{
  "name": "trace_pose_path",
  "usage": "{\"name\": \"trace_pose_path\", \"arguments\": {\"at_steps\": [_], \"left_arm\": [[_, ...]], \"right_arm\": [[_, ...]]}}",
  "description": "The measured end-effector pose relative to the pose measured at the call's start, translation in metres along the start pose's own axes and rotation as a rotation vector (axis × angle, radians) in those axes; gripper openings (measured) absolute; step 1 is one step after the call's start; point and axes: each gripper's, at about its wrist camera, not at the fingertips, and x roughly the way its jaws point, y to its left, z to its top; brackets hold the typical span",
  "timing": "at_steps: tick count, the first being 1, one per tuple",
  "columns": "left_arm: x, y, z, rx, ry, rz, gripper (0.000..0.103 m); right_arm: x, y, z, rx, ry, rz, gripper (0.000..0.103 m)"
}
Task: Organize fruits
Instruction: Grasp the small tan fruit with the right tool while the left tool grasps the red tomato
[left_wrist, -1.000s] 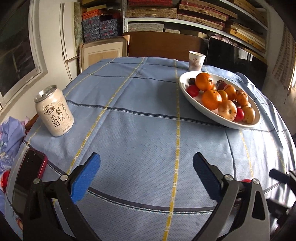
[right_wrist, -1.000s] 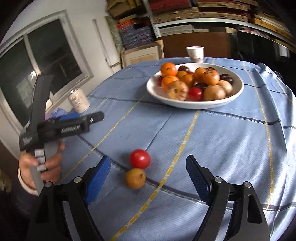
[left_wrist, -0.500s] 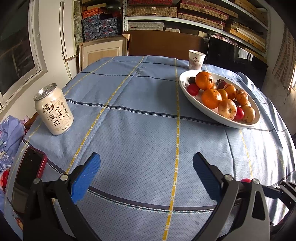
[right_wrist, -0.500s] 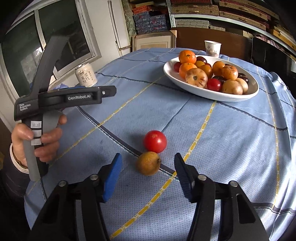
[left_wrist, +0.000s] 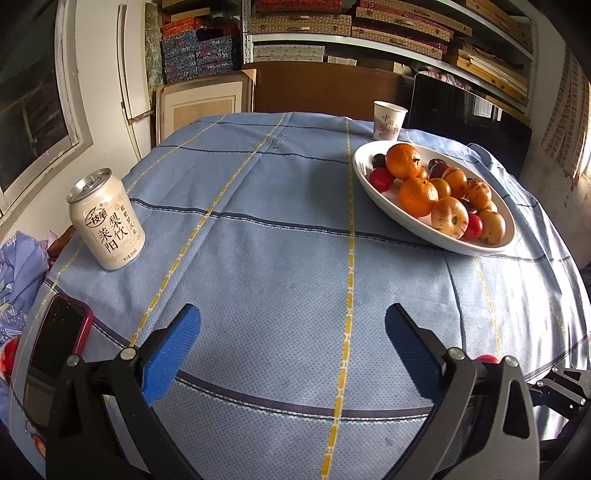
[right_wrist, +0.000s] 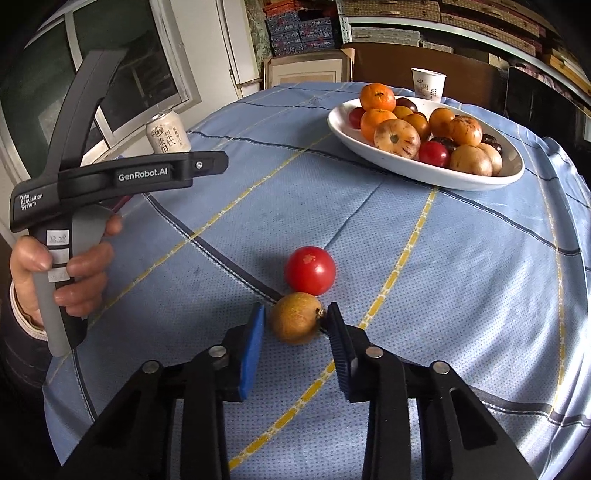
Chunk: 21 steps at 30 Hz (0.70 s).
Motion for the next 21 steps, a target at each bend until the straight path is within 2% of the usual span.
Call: {"name": "trace_pose_path", "arguments": {"at_steps": [2, 8, 12, 14, 16, 18, 21], "left_arm": [[0.0, 0.0, 0.0, 0.001, 0.002, 0.002, 0.098], [0.002, 0.0, 0.0, 0.006, 0.003, 0.007, 0.098], [0.003, -0.002, -0.002, 0.009, 0.004, -0.002, 0.098], [0.001, -0.006, -0.003, 0.026, 0.004, -0.05, 0.098], [-0.002, -0.019, -0.006, 0.069, 0.007, -0.132, 0.098], [-0.005, -0.037, -0.012, 0.139, 0.016, -0.213, 0.098], [-0.01, -0.065, -0.022, 0.227, 0.027, -0.292, 0.095]], "right_arm": [[0.0, -0.001, 0.0, 0.004, 0.001, 0.004, 0.029], [-0.004, -0.006, 0.0, 0.02, -0.005, 0.015, 0.029], [-0.017, -0.02, -0.002, 0.068, -0.047, 0.001, 0.029], [-0.023, -0.029, -0.003, 0.107, -0.071, -0.011, 0.029], [-0.028, -0.043, -0.004, 0.168, -0.092, -0.025, 0.028], [-0.03, -0.052, -0.004, 0.208, -0.1, -0.035, 0.029], [-0.033, -0.064, -0.005, 0.268, -0.117, -0.044, 0.029]]}}
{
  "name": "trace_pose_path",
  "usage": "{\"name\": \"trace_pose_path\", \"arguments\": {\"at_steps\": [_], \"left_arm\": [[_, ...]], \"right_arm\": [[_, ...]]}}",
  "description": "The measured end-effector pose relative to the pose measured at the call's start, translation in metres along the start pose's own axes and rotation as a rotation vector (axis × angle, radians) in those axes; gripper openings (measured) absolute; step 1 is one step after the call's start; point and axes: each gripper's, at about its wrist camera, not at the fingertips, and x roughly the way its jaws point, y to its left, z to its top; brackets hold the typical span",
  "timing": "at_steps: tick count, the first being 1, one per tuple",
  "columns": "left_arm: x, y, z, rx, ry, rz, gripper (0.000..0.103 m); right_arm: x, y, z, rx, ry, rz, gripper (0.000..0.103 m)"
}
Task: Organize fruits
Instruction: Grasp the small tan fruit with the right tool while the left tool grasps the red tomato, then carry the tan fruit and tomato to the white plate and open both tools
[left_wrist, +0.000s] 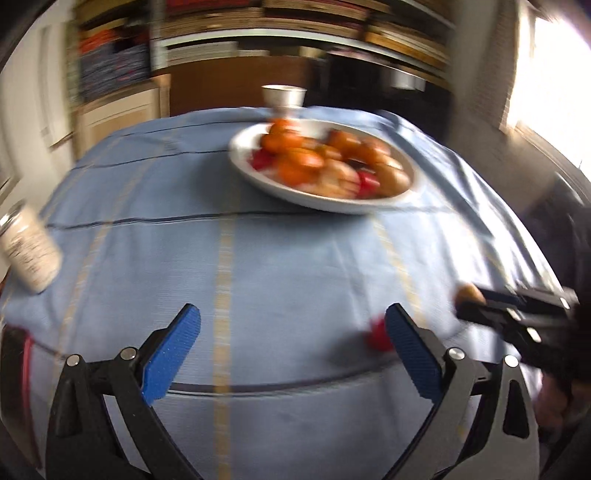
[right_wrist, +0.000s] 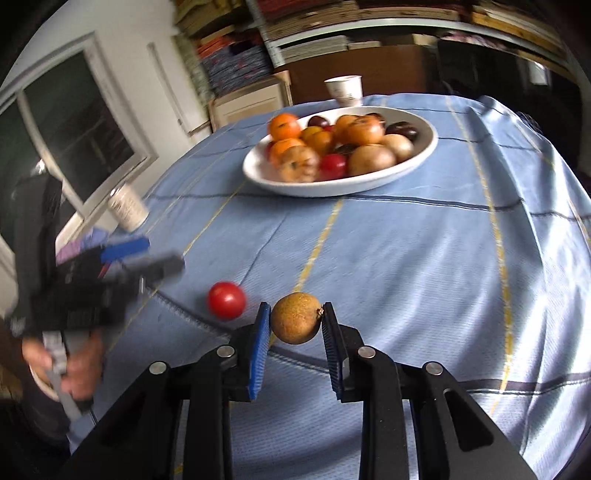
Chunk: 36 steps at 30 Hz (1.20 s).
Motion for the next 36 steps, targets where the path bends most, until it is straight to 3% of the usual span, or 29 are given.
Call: {"name": "trace_pose_path", "arguments": {"at_steps": [6, 15, 20, 23, 36], "left_arm": [[0.013, -0.043, -0.004, 0.123, 0.044, -0.077, 0.067], [0.038, -0.059, -0.005, 0.15, 0.136, -0.087, 0.042], [0.038, -0.063, -0.005, 0.16, 0.135, -0.07, 0.038], [0.038, -0.062, -0.005, 0.156, 0.136, -0.073, 0.029], [0.031, -0.047, 0.0, 0.081, 0.114, -0.11, 0.028]], "right_arm": [[-0.003, -0.006, 0.0, 0.028, -0.004, -0.008, 0.029], [-0.01, -0.01, 0.0, 0.045, -0.024, -0.007, 0.029], [-0.011, -0.013, 0.0, 0.052, -0.028, -0.012, 0.029], [-0.012, -0.014, 0.0, 0.055, -0.029, -0.016, 0.029], [-0.012, -0.018, 0.0, 0.056, -0.041, -0.049, 0.029]]}}
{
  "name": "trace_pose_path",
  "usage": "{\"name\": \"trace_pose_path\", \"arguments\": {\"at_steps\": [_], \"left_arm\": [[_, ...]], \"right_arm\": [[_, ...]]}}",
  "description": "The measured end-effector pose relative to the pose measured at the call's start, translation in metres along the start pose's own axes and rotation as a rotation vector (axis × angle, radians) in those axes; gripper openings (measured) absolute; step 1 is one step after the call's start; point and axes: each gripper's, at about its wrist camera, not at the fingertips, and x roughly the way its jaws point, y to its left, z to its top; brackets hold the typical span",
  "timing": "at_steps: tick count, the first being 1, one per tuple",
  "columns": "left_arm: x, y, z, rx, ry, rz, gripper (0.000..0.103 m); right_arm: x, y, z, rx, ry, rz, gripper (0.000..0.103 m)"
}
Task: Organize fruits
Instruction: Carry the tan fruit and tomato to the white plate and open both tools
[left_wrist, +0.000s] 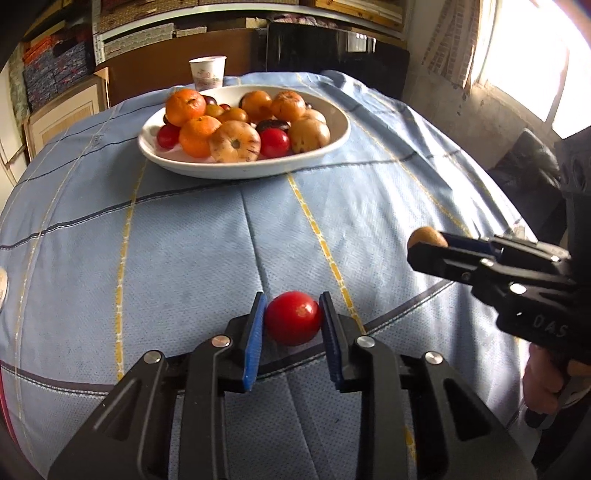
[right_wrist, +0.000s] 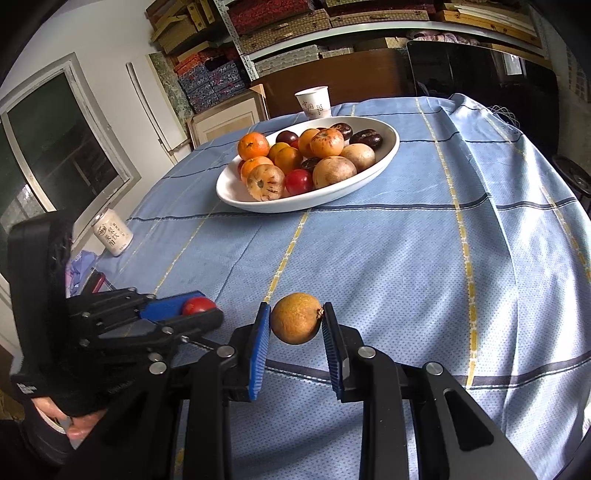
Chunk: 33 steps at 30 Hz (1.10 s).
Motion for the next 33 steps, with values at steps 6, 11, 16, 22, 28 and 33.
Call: {"name": "trace_pose_path", "arguments": {"at_steps": [6, 11, 16, 22, 28, 33], "left_arm": [[-0.019, 0.012, 0.012, -0.007, -0.031, -0.025, 0.028], [-0.039, 0.027, 0.039, 0.008, -0.084, 0.01, 0.028], [-0.054, 0.037, 0.088, 0.011, -0.167, 0.045, 0.028], [-0.033, 0.047, 0.163, -0.03, -0.225, 0.099, 0.028], [0.034, 0.052, 0.207, -0.036, -0.166, 0.187, 0.028], [0.068, 0.058, 0.219, -0.037, -0.119, 0.222, 0.029]], "right_arm": [[-0.001, -0.003, 0.005, 0.007, 0.003, 0.008, 0.029], [-0.016, 0.007, 0.034, -0.05, -0.026, 0.008, 0.028], [-0.025, 0.013, 0.082, -0.086, -0.109, -0.01, 0.028], [-0.007, 0.004, 0.149, -0.064, -0.205, -0.064, 0.028], [0.026, -0.022, 0.185, 0.014, -0.186, -0.088, 0.028], [0.059, -0.035, 0.194, 0.043, -0.14, -0.088, 0.029]]}}
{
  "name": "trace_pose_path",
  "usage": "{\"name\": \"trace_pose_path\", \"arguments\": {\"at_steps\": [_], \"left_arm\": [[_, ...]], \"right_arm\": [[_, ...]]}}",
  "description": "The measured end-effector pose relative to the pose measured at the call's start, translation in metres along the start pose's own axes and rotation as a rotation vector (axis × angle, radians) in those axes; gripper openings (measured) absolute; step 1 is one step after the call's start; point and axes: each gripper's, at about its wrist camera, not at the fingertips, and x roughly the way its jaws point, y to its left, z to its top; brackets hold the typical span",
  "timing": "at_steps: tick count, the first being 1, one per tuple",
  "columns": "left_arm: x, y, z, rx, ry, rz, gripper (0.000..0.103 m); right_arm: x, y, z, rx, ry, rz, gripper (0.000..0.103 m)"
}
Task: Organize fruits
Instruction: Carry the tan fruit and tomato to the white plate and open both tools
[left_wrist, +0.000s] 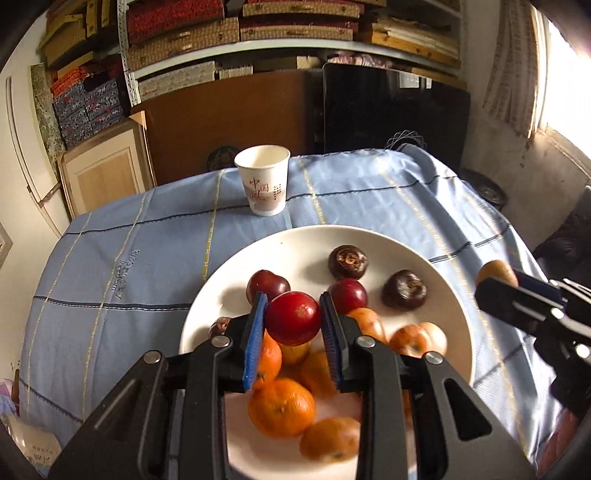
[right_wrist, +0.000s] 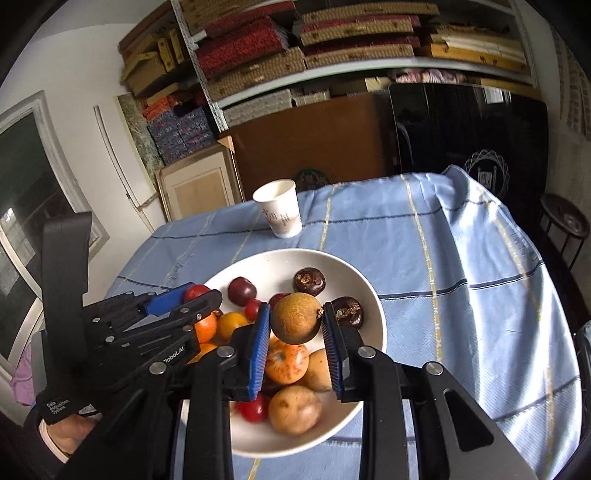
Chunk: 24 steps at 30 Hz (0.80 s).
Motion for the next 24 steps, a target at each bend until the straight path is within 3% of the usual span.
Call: {"name": "trace_pose_path", "arguments": {"at_steps": [1, 2, 3, 5, 12, 24], "left_arm": [[0.003, 0.001, 0.001, -0.005, 0.007, 0.004, 0.029], [0.005, 0.003, 0.001, -0.015, 0.015, 0.011, 0.038], [0.003, 0.005, 0.002, -0.027, 0.016, 0.016, 0.061], [-0.009, 0.012, 0.003, -0.055, -0.047, 0.043, 0.076], [-0.03, 0.032, 0.003, -0.095, -0.083, 0.084, 0.083], [-0.034, 0.058, -0.008, -0.154, -0.07, 0.097, 0.083]], "right_arm": [[0.007, -0.001, 0.0, 0.002, 0.01, 0.002, 0.029], [0.011, -0.001, 0.0, 0.004, 0.016, 0.004, 0.028], [0.014, -0.001, 0.0, 0.005, 0.021, 0.006, 0.028], [0.021, 0.001, 0.001, 0.002, 0.025, 0.01, 0.028], [0.035, 0.013, 0.007, -0.026, 0.04, 0.017, 0.028], [0.059, 0.026, 0.01, -0.051, 0.072, 0.003, 0.029]]}}
